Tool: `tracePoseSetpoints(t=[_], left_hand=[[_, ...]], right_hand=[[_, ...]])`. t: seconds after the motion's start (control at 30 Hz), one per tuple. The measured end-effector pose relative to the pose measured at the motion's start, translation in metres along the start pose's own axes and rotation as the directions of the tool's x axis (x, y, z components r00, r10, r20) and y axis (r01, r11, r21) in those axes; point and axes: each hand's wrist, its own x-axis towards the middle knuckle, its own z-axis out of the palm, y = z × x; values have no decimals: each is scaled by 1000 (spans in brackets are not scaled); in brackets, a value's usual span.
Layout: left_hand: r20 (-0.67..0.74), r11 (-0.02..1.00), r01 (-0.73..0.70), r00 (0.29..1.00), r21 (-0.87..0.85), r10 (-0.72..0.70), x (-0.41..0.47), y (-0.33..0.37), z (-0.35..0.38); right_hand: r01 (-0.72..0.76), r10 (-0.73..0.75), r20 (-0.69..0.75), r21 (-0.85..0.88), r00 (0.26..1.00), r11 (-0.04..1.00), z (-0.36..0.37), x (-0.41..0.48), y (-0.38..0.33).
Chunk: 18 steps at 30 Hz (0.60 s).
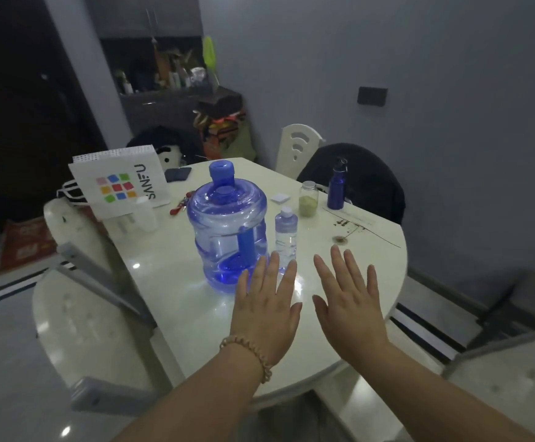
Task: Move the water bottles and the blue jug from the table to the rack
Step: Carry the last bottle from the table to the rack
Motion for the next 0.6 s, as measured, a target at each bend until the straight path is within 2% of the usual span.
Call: tracePoseSetpoints(t=[0.17,0.33,0.5,0.6], left_hand=[[49,994,-17,999,110,12,69,-45,32],[25,971,-121,993,207,119,130,-76,48],[65,953,-185,983,239,175,160,-90,77],[45,928,-226,974,295,223,162,-105,93]], right_hand=[[57,-54,75,-38,996,998,51,94,1],[120,-106,124,-108,987,987,91,173,6],[143,-128,147,-96,981,985,122,216,-2],[172,-144,177,-157,974,972,137,218,0]])
